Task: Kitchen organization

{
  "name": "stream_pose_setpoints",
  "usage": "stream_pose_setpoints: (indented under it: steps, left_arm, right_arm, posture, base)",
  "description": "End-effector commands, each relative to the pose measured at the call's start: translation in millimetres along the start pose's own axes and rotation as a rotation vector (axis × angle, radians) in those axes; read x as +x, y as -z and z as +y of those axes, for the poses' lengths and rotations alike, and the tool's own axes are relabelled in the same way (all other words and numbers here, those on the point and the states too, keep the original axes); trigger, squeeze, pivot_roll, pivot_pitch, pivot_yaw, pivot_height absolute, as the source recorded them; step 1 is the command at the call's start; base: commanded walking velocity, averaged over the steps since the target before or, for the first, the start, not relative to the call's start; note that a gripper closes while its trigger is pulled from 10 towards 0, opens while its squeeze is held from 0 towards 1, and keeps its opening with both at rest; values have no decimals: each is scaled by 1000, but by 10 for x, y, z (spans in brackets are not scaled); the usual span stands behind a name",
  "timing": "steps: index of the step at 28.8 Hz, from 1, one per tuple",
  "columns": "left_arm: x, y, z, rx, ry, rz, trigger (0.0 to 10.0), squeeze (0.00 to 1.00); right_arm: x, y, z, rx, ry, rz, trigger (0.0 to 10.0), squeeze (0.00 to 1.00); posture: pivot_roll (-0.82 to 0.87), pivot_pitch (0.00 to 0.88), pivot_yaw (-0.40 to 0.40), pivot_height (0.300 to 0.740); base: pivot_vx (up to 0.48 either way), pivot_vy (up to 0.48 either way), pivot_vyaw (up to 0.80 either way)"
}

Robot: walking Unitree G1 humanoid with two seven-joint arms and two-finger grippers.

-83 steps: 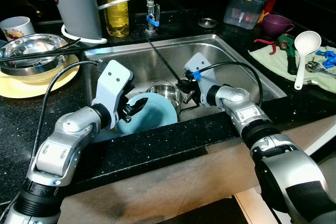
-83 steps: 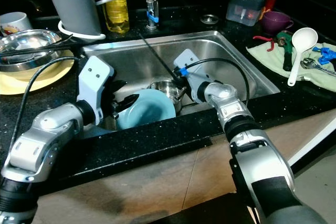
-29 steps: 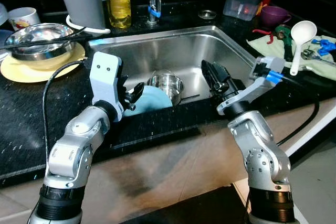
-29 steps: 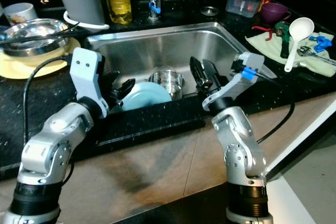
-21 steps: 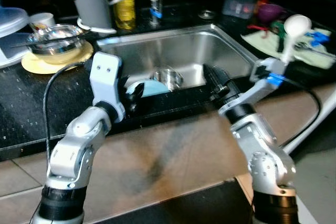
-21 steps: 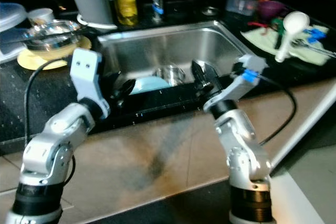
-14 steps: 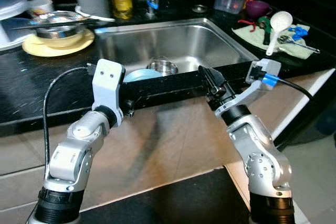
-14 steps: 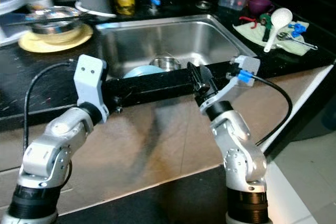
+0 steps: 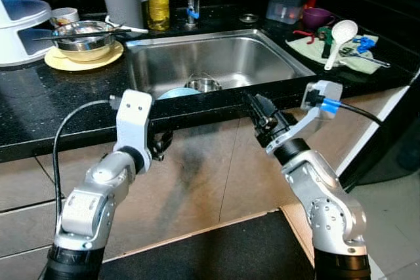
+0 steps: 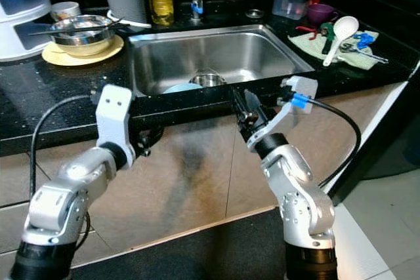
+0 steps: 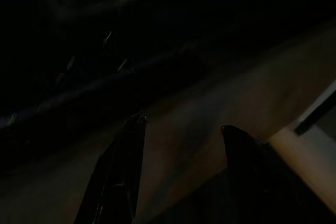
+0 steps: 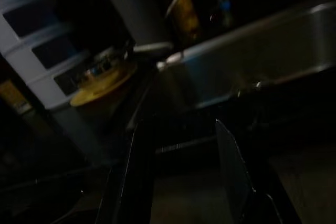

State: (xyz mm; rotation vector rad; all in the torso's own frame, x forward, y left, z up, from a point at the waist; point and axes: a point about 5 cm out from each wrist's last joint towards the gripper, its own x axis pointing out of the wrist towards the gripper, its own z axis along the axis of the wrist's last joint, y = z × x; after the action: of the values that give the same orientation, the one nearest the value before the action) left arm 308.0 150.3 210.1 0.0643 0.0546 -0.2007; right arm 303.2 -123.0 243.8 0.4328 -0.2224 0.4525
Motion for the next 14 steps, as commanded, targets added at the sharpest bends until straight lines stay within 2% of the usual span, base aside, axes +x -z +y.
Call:
stream_pose_setpoints:
  steps: [1, 3, 14]
  left_arm:
    - [-34, 23, 13, 0, -12, 2, 10000, 0]
    - [-65, 53, 37, 33, -12, -4, 10000, 0]
    - [-80, -18, -12, 31, 3, -70, 10000, 0]
  right_arm:
    - [-23, 18, 59, 5, -34, 17, 10000, 0]
    - [-35, 51, 66, 8, -48, 35, 10000, 0]
    - [-62, 135, 48, 15, -50, 53, 10000, 0]
  posture:
    - [-86, 190, -35, 740]
    - [-85, 192, -34, 740]
    - [-85, 192, -34, 740]
  base:
    - [0, 0, 0]
    - [0, 0, 0]
    - [0, 0, 0]
